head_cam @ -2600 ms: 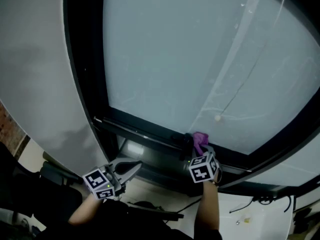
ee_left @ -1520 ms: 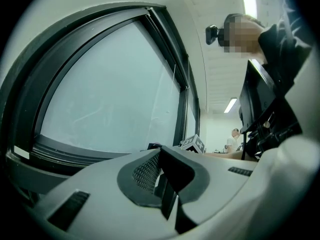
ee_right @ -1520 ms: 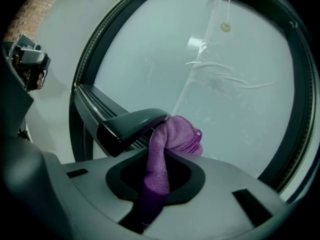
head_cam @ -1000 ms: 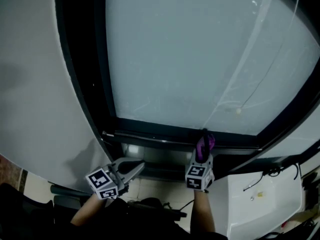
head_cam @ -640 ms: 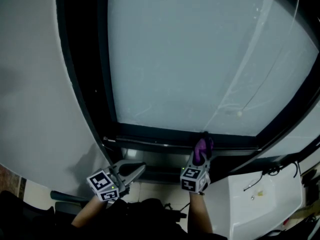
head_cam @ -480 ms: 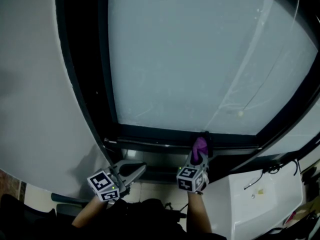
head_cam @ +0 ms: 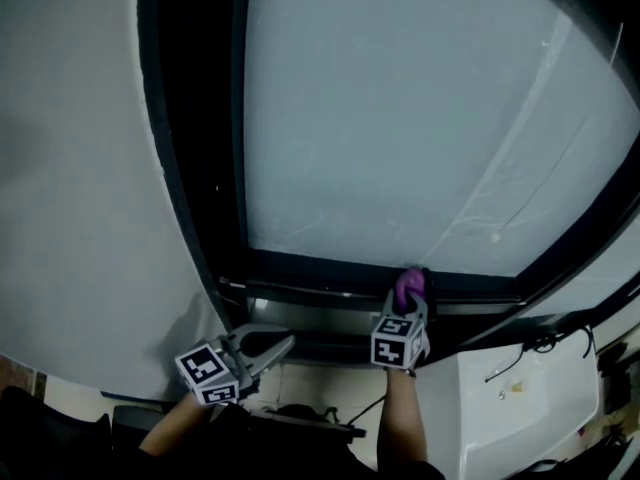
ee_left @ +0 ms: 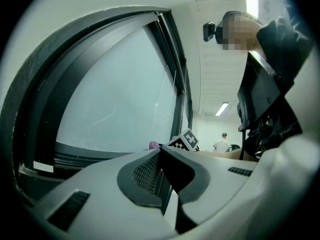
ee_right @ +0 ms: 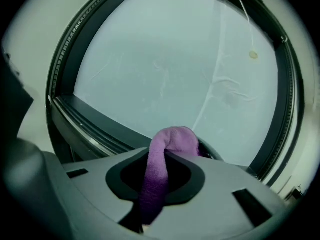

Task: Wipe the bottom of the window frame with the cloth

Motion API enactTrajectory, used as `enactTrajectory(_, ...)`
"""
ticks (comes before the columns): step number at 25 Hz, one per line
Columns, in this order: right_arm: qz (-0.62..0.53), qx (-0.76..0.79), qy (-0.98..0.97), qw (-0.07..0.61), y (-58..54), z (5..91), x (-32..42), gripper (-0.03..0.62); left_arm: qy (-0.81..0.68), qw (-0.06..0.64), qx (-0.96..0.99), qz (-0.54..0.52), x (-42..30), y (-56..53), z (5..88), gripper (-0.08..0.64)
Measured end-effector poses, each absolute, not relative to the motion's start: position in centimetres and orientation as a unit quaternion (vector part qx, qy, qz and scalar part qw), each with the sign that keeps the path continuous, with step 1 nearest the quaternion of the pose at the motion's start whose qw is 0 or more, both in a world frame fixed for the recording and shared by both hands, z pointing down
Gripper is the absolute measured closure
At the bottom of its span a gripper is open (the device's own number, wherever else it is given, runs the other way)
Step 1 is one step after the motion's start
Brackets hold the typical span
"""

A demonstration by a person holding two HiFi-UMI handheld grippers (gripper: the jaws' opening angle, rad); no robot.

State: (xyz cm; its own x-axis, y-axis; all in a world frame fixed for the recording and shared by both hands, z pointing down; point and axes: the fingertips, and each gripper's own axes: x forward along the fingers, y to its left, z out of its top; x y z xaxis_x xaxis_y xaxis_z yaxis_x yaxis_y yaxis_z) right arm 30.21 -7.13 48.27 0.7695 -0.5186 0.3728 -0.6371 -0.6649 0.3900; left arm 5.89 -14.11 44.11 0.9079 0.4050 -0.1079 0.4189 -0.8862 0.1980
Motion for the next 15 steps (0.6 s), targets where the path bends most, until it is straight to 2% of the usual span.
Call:
enactTrajectory(7,0.104,0.889,-0.344,0.285,-9.0,47.2,30.6,0.525,0.166,0.113,0.979,-0.040,6.1,-15.7,44.1,0.568)
enactTrajectory(15,0.107,0.842,-0.390,0.357,-11.9,47.1,30.8,0.525,0.146,0.106,0.983,-0.043,6.1,-15.3,43.8,0.568)
